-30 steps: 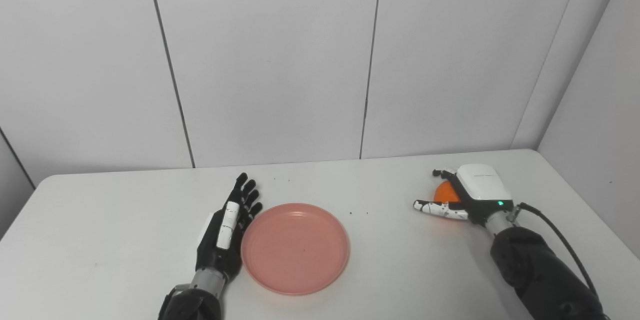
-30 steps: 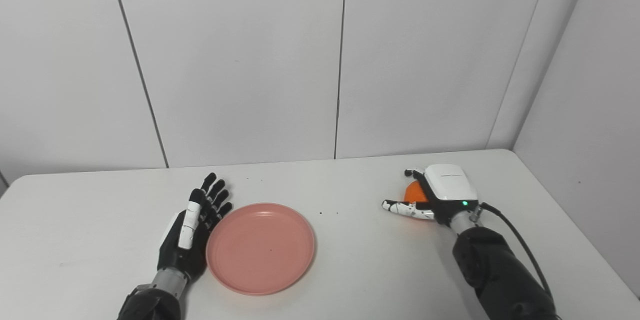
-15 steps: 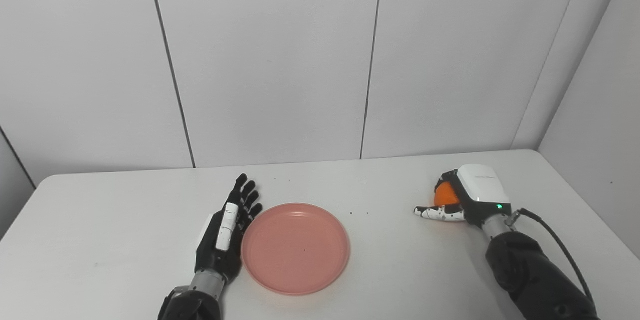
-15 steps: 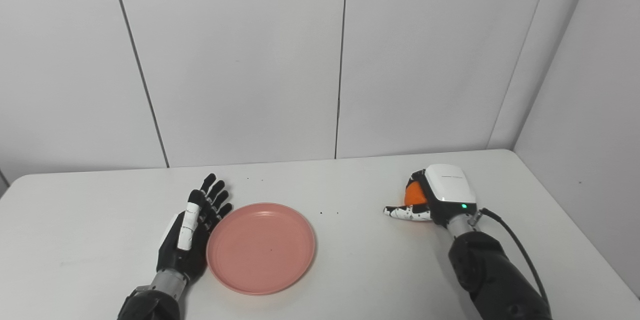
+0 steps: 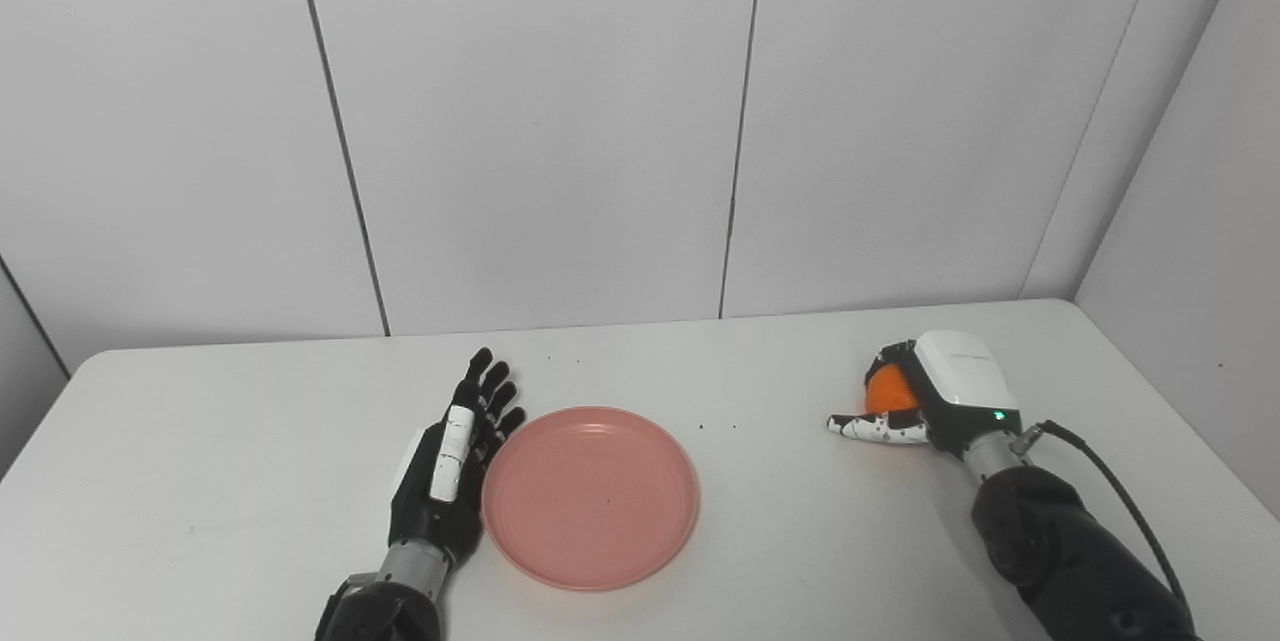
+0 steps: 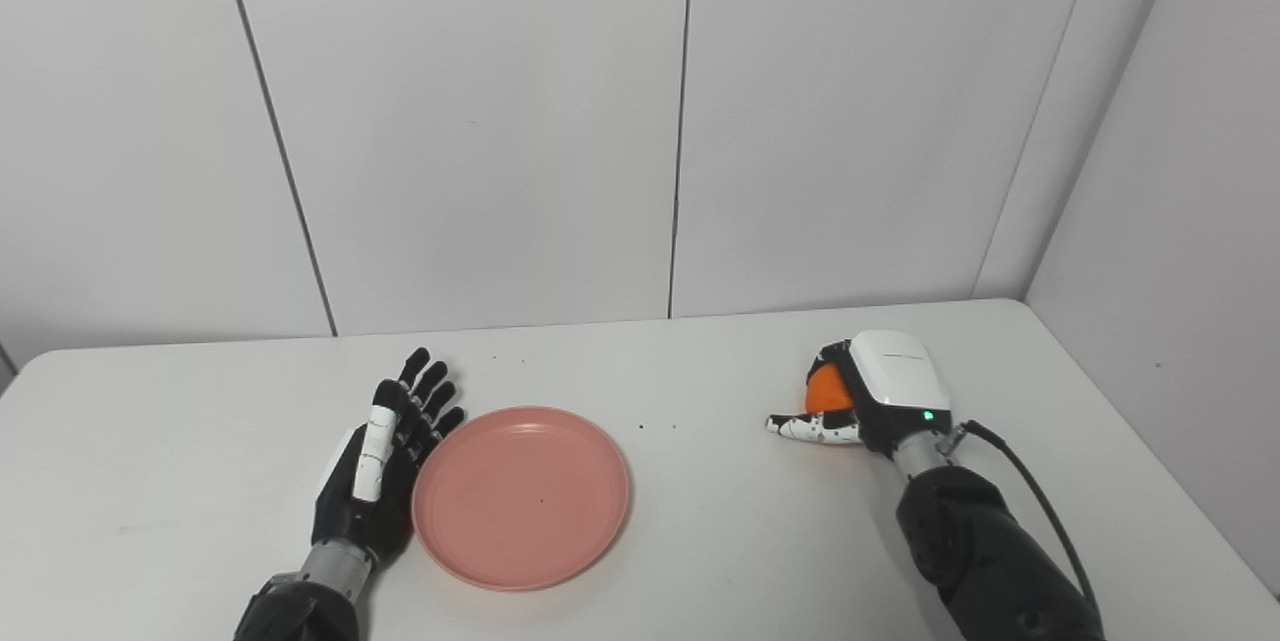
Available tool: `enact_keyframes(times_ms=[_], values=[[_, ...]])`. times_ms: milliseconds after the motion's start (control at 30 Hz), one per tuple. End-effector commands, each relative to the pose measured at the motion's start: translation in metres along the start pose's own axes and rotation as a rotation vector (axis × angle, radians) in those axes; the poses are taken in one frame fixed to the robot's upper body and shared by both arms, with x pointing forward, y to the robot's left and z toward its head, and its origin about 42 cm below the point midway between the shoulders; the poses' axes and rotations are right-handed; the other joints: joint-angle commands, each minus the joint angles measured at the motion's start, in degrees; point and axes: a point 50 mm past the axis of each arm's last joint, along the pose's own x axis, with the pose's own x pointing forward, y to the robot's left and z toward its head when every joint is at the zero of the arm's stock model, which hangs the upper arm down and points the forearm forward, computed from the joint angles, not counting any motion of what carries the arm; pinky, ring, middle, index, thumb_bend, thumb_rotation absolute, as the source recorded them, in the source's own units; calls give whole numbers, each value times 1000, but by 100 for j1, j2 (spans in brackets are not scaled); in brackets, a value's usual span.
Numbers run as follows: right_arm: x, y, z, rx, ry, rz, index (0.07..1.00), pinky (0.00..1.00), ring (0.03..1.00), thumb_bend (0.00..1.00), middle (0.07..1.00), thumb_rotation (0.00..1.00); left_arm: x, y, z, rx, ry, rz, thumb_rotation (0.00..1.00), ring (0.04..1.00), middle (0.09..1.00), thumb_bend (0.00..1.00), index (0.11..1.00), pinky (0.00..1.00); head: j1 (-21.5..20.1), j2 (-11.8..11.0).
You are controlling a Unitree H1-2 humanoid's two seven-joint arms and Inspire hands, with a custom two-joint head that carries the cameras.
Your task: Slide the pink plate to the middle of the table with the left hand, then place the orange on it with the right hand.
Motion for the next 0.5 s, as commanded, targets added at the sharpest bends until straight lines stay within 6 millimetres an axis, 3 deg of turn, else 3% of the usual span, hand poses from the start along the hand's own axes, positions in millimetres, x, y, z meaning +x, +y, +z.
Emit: enact_keyframes(times_ms=[0,167,267,467], values=[[5,-10,4,6,-38,-1,309,124,174,497,239,414,-9,3,-16,-16,67,13,805,1000,1000,970,1000,971,14,5],[5,-20,13,6,-57,-21,310,121,172,501,238,405,-9,3,-16,-19,69,13,801,1000,1000,969,1000,978,15,4],[7,-32,19,12,-78,-39,290,111,162,497,227,454,-9,3,-17,-16,70,11,805,1000,1000,967,1000,974,7,3],[12,-90,40,18,-160,-114,296,122,173,504,241,505,-9,2,-16,-14,71,10,808,998,1000,968,1000,968,1,13]])
